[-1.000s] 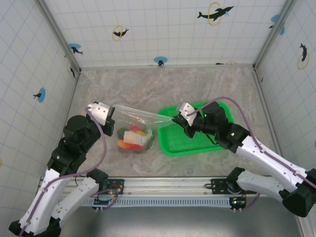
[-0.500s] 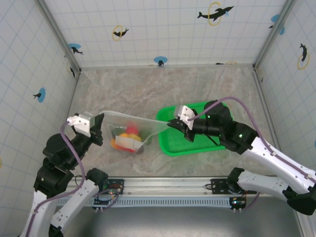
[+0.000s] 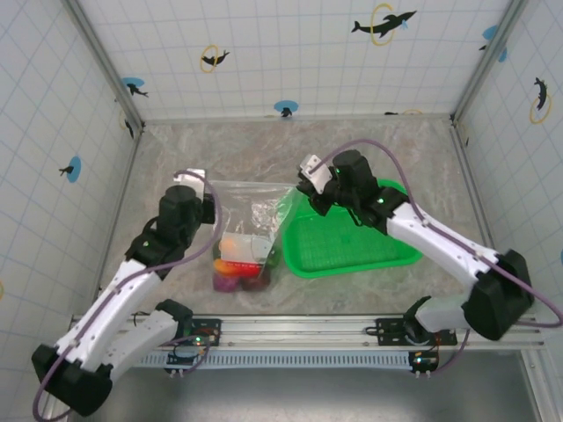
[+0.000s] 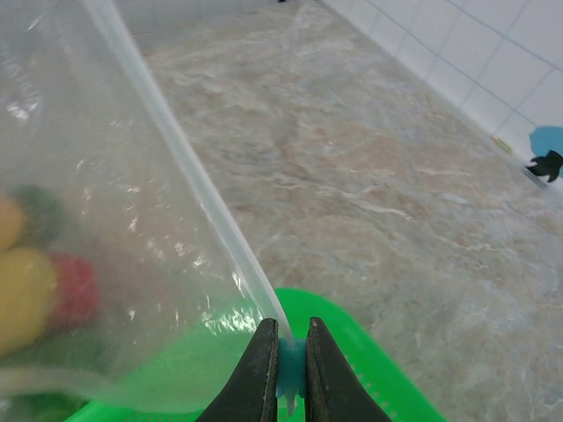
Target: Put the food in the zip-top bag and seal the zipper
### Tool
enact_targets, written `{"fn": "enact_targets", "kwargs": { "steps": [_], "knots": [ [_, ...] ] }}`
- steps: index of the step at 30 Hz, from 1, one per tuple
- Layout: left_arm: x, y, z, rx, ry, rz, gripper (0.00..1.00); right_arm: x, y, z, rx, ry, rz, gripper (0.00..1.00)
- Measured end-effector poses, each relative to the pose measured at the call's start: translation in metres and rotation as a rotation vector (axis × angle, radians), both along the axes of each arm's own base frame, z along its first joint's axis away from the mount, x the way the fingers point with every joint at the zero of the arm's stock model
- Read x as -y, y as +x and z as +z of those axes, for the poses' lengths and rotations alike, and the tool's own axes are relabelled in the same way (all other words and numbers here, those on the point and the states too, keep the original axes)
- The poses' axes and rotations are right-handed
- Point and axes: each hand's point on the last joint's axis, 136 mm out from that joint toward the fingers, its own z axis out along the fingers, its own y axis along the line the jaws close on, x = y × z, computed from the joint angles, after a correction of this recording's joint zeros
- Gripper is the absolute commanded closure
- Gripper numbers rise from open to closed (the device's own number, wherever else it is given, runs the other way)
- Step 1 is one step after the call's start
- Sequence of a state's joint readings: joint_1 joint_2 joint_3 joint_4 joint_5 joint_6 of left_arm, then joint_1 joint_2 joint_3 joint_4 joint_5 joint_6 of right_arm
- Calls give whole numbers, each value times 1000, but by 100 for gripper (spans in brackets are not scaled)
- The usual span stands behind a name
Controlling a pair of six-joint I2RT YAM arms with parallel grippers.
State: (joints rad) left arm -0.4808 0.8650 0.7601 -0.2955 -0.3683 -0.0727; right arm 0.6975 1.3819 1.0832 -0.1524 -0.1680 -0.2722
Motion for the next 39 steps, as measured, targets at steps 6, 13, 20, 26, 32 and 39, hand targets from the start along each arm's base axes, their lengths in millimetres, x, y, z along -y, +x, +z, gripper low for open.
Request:
{"fn": "enact_targets", "kwargs": {
  "steps": [6, 13, 20, 26, 32, 39],
  "knots": [
    [-28, 61, -40, -20, 27, 218, 100, -22, 79, -26, -31, 14, -137, 55],
    [-69, 100, -105, -112, 105, 433, 100, 1, 140, -20, 3, 18, -383, 36],
    [-63, 164, -147, -224, 56, 468, 52, 19, 114, 9, 64, 9, -471, 24],
    [-67, 157, -139, -223, -26, 493, 15, 67, 80, 39, 90, -1, -589, 13],
    [-78, 111, -90, -97, -84, 488, 2, 145, 54, 32, 60, -11, -772, 1],
    [-90, 65, -53, 70, -155, 483, 2, 240, 31, 5, -92, 43, -1053, 1]
  ]
}}
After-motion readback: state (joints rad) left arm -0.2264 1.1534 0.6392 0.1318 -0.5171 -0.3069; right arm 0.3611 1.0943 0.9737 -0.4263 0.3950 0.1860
